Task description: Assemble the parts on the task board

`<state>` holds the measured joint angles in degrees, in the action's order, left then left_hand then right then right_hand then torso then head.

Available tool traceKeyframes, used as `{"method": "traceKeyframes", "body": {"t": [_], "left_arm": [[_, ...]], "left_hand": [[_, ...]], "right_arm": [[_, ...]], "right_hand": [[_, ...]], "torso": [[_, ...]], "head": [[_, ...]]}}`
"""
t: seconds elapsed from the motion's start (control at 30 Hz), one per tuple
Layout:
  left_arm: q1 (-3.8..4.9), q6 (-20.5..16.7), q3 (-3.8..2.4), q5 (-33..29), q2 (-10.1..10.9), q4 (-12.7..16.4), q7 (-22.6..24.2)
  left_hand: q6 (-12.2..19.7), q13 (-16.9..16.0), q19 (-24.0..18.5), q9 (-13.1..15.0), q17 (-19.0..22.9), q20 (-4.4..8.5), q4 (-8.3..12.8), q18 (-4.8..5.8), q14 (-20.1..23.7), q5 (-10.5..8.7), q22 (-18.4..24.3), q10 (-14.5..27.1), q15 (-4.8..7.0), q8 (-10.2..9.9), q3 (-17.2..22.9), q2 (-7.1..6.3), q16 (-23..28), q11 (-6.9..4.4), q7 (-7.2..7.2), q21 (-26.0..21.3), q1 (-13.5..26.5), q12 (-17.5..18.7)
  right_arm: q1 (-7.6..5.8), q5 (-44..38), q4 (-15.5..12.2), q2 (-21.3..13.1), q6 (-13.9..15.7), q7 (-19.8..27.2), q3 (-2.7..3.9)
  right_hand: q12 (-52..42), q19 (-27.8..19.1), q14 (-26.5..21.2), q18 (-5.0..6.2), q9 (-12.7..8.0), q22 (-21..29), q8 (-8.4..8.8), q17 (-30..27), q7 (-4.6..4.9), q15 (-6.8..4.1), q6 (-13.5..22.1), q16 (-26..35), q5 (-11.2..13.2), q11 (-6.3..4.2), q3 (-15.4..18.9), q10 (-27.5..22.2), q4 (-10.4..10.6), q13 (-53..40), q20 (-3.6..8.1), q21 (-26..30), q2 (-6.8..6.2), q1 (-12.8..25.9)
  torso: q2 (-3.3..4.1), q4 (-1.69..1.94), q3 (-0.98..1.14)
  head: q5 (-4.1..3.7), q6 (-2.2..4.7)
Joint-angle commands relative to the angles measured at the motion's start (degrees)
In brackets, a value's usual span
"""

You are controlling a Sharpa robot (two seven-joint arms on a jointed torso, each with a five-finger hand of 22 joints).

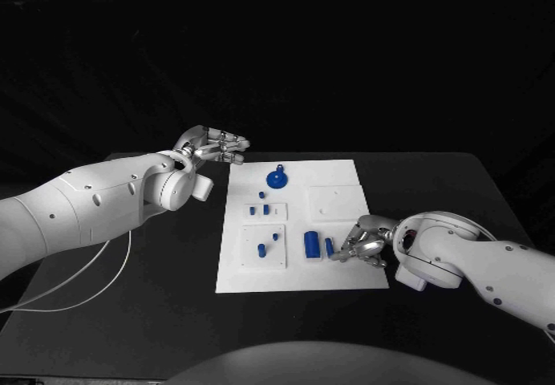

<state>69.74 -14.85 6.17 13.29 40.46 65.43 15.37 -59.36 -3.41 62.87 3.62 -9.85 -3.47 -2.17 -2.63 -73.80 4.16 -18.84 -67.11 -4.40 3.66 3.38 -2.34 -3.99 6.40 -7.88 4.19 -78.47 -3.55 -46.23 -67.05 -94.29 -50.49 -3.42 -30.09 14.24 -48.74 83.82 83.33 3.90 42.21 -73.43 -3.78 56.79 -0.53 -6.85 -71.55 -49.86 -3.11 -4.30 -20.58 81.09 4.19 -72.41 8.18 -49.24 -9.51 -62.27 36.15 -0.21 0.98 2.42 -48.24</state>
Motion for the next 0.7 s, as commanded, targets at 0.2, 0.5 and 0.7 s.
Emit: {"method": "traceKeyframes", "body": {"t": [0.2, 0.5, 0.7], "left_arm": [[-0.02, 0.8, -0.04, -0.2, -0.1, 0.1, 0.2], [-0.02, 1.0, -0.03, -0.1, -0.1, 0.0, -0.1], [-0.02, 1.0, -0.02, 0.0, -0.1, 0.0, -0.2]], "left_hand": [[0.4, 0.0, 0.4, 0.0, -0.1, 0.07, -0.1, 0.45, 0.5, -0.27, 0.2, 0.5, 0.0, -0.1, -0.2, 0.4, 0.1, 0.0, -0.15, 0.4, 0.4, 0.0], [0.4, 0.0, 0.4, 0.0, -0.1, 0.07, -0.1, 0.45, 0.5, -0.27, 0.2, 0.5, 0.0, -0.1, -0.2, 0.4, 0.1, 0.0, -0.15, 0.4, 0.4, 0.0], [0.4, 0.0, 0.3, 0.0, -0.1, 0.06, 0.0, 0.45, 0.6, -0.18, 0.2, 0.5, -0.01, -0.1, -0.1, 0.35, 0.2, 0.0, -0.15, 0.4, 0.2, 0.0]], "right_arm": [[0.08, -0.6, 0.4, 0.5, 0.6, -0.5, 0.03], [0.08, -1.3, 1.3, 1.0, -0.2, -3.0, 0.03], [0.08, -1.6, 1.8, 1.3, -1.7, -4.2, 0.03]], "right_hand": [[0.4, 3.5, 0.2, -0.29, 0.2, -0.1, 0.02, 0.1, -0.08, -0.38, -0.2, 0.3, 0.3, -0.09, -0.7, 0.2, 0.4, 0.0, 0.4, 0.2, 0.06, 1.1], [0.5, 3.5, 0.2, -0.36, 0.5, -0.1, 0.05, 0.2, -0.19, -0.38, -0.1, 0.3, 0.3, -0.15, -2.0, 0.2, -0.6, 0.0, 0.38, 0.1, -0.13, 0.6], [0.4, 3.5, 0.3, -0.39, 0.2, -0.1, 0.06, -0.1, -0.13, -0.27, -0.1, 0.4, 0.2, -0.07, -3.7, 0.1, -2.9, 0.1, 0.2, 0.2, 0.03, 0.8]], "torso": [[-0.02, 0.0, -0.06], [0.0, 0.03, -0.05], [0.0, 0.01, -0.03]], "head": [[-0.18, -0.05], [-0.14, -0.04], [-0.1, -0.1]]}}
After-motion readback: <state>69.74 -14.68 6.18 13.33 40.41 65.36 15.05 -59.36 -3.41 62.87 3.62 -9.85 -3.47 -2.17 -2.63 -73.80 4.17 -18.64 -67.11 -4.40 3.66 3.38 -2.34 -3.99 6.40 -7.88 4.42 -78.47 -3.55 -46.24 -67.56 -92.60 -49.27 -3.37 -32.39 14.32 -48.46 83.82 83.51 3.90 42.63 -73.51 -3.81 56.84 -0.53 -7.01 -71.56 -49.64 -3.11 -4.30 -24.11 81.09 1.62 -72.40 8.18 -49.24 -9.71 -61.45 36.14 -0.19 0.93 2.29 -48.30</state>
